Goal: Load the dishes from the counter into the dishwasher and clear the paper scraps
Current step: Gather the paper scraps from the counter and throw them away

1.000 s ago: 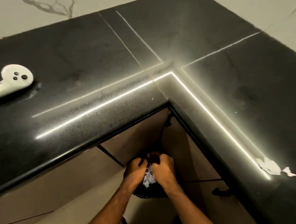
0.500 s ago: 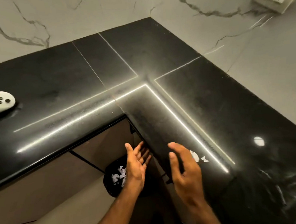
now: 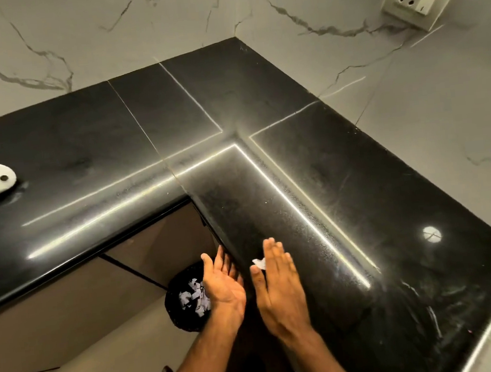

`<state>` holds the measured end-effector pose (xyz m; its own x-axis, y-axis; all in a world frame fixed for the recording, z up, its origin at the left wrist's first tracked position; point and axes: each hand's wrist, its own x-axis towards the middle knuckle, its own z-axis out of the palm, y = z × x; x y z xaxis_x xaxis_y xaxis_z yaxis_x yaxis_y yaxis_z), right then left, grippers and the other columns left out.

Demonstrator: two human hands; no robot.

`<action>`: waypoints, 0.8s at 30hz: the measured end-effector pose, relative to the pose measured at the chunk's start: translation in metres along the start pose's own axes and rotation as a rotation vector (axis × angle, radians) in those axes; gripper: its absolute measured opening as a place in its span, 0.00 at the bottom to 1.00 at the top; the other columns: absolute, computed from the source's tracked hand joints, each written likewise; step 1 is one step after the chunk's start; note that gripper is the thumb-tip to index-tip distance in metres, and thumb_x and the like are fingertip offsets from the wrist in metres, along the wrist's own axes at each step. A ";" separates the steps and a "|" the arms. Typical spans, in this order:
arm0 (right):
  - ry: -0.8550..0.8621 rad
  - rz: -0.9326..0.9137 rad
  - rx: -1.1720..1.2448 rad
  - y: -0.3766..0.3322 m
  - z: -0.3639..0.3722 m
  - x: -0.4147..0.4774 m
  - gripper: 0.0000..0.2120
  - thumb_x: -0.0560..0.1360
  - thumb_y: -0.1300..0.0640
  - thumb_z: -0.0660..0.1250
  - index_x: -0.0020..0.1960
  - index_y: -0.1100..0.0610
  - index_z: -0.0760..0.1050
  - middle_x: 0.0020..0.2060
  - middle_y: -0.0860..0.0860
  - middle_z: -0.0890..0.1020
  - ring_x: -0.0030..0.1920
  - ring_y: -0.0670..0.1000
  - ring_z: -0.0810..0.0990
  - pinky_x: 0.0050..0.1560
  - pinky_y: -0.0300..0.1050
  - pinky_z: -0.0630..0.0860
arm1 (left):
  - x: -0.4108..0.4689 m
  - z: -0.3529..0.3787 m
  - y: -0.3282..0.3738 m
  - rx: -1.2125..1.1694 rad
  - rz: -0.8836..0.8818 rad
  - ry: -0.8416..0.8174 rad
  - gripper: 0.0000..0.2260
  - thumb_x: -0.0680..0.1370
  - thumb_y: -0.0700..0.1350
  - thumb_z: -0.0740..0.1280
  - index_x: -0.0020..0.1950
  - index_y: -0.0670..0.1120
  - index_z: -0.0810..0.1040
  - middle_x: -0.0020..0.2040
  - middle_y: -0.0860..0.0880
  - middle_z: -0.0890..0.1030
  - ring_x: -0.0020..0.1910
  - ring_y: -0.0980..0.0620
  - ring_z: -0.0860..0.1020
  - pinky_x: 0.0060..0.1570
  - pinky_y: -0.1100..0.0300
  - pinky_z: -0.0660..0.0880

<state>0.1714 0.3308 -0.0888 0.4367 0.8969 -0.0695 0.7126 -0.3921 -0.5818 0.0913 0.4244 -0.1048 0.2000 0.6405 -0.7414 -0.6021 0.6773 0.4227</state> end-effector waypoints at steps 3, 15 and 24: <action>-0.091 -0.112 0.010 -0.020 0.015 0.007 0.32 0.86 0.37 0.43 0.85 0.51 0.46 0.83 0.44 0.46 0.81 0.39 0.38 0.82 0.45 0.42 | 0.006 -0.005 0.001 -0.055 -0.060 -0.013 0.27 0.85 0.59 0.54 0.76 0.43 0.70 0.73 0.42 0.73 0.73 0.43 0.71 0.70 0.46 0.68; -0.254 -0.289 0.055 -0.036 0.023 0.019 0.28 0.87 0.38 0.42 0.83 0.48 0.55 0.82 0.43 0.56 0.80 0.35 0.46 0.82 0.43 0.47 | 0.014 -0.029 -0.002 0.104 -0.120 -0.079 0.18 0.83 0.53 0.59 0.58 0.43 0.81 0.53 0.42 0.81 0.50 0.46 0.80 0.53 0.52 0.76; -0.189 -0.440 -0.068 -0.051 0.039 0.068 0.28 0.87 0.41 0.46 0.82 0.54 0.61 0.80 0.50 0.65 0.81 0.45 0.56 0.82 0.47 0.50 | 0.048 -0.041 0.009 0.084 0.125 -0.204 0.28 0.73 0.50 0.78 0.72 0.47 0.78 0.73 0.46 0.76 0.74 0.48 0.72 0.79 0.53 0.57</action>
<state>0.1434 0.4200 -0.0954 -0.0170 0.9996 0.0218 0.8442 0.0260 -0.5353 0.0634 0.4462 -0.1582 0.2853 0.7754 -0.5634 -0.5676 0.6104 0.5526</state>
